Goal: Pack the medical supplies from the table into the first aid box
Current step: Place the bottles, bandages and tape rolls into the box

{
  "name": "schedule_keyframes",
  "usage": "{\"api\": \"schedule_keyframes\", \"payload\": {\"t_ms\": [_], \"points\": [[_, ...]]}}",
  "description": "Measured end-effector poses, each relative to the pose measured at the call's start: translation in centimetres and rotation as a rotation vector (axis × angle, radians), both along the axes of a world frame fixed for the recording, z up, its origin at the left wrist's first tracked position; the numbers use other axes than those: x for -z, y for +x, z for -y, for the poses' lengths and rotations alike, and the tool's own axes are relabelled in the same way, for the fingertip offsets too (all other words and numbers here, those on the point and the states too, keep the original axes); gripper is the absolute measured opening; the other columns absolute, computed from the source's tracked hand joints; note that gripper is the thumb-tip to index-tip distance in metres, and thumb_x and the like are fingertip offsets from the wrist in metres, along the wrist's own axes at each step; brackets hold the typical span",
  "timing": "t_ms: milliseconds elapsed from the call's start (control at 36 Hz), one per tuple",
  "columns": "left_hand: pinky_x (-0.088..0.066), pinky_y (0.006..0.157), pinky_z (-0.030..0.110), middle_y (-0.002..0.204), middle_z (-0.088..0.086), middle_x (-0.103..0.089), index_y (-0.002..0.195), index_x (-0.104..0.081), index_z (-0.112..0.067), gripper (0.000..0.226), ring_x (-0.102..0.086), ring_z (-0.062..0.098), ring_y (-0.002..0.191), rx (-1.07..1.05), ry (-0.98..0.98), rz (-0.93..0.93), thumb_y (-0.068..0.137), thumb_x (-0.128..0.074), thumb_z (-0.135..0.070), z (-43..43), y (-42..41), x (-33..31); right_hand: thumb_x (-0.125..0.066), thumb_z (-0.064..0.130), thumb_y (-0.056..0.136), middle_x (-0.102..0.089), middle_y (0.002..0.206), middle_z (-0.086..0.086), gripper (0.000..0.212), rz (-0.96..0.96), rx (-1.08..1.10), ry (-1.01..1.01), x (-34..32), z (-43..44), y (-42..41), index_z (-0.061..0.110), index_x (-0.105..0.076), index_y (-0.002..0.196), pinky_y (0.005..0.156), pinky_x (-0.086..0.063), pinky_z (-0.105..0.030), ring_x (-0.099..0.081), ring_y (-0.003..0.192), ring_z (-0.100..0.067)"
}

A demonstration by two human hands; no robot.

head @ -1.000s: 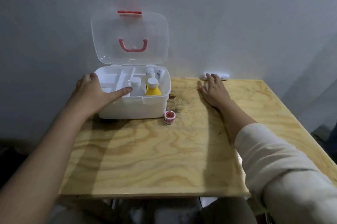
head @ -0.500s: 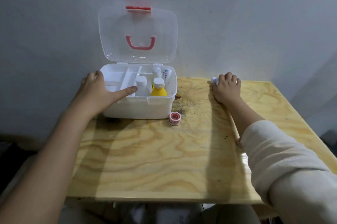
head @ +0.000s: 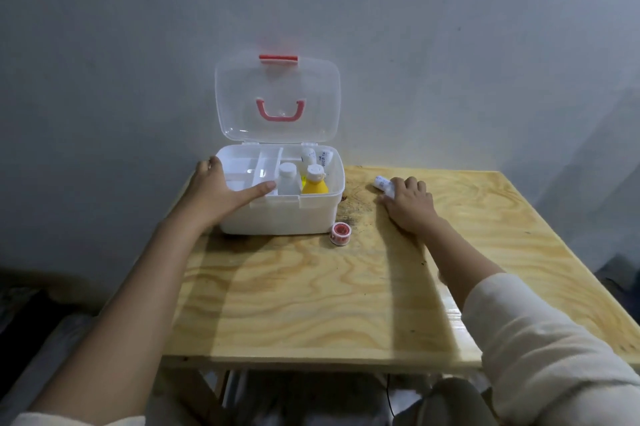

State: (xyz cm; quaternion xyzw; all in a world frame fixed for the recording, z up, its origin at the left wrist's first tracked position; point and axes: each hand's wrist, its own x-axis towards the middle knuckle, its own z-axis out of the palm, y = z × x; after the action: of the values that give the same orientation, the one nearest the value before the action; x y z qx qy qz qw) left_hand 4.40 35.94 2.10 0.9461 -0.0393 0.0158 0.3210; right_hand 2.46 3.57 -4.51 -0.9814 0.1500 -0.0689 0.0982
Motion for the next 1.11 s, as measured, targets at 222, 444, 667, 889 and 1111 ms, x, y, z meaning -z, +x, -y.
{"api": "schedule_keyframes", "payload": {"t_ms": [222, 444, 667, 889, 1111], "points": [[-0.032, 0.112, 0.038, 0.158, 0.008, -0.024, 0.154, -0.023, -0.009, 0.117, -0.028, 0.023, 0.145, 0.029, -0.102, -0.002, 0.066, -0.076, -0.065, -0.2, -0.4, 0.2, -0.045, 0.033, 0.095, -0.049, 0.124, -0.021, 0.044, 0.263, 0.075, 0.569, -2.3, -2.7, -0.2, 0.006, -0.043, 0.129, 0.091, -0.040, -0.043, -0.046, 0.114, -0.037], [-0.036, 0.108, 0.036, 0.150, 0.007, -0.033, 0.149, -0.032, -0.015, 0.127, -0.036, 0.023, 0.139, 0.055, -0.178, -0.015, 0.046, -0.083, -0.069, -0.5, -1.2, 0.4, -0.043, 0.031, 0.097, -0.048, 0.096, -0.006, 0.037, 0.523, -0.108, 0.840, -8.6, -5.7, -0.8, 0.003, -0.044, 0.121, 0.057, -0.035, -0.024, -0.042, 0.069, -0.009], [-0.054, 0.093, 0.036, 0.120, -0.007, -0.064, 0.128, -0.056, -0.027, 0.103, -0.062, 0.013, 0.111, 0.133, -0.356, 0.078, 0.039, -0.087, -0.067, -1.7, -0.9, 1.7, -0.043, 0.032, 0.097, -0.051, 0.076, -0.001, 0.019, 0.396, -0.334, 1.031, -13.7, -13.6, -1.6, 0.015, -0.046, 0.090, 0.064, -0.041, -0.033, -0.053, 0.074, -0.019], [-0.049, 0.085, 0.021, 0.119, -0.010, -0.068, 0.129, -0.055, -0.024, 0.071, -0.064, 0.003, 0.108, 0.257, -0.561, 0.103, 0.068, -0.090, -0.021, -2.5, -1.6, 2.9, -0.037, 0.044, 0.096, -0.063, 0.105, -0.016, 0.043, 0.153, -0.293, 0.852, -11.6, -21.4, -1.6, 0.005, -0.051, 0.105, 0.078, -0.046, -0.039, -0.060, 0.104, -0.033], [-0.050, 0.074, 0.013, 0.122, -0.004, -0.067, 0.137, -0.053, -0.017, 0.072, -0.065, 0.000, 0.101, 0.296, -0.679, 0.095, 0.073, -0.086, -0.007, -3.1, -1.4, 3.7, -0.036, 0.023, 0.099, -0.045, 0.125, -0.025, 0.037, 0.206, -0.204, 0.444, -9.9, -23.2, -1.0, -0.007, -0.039, 0.121, 0.091, -0.039, -0.042, -0.045, 0.116, -0.038]]}}
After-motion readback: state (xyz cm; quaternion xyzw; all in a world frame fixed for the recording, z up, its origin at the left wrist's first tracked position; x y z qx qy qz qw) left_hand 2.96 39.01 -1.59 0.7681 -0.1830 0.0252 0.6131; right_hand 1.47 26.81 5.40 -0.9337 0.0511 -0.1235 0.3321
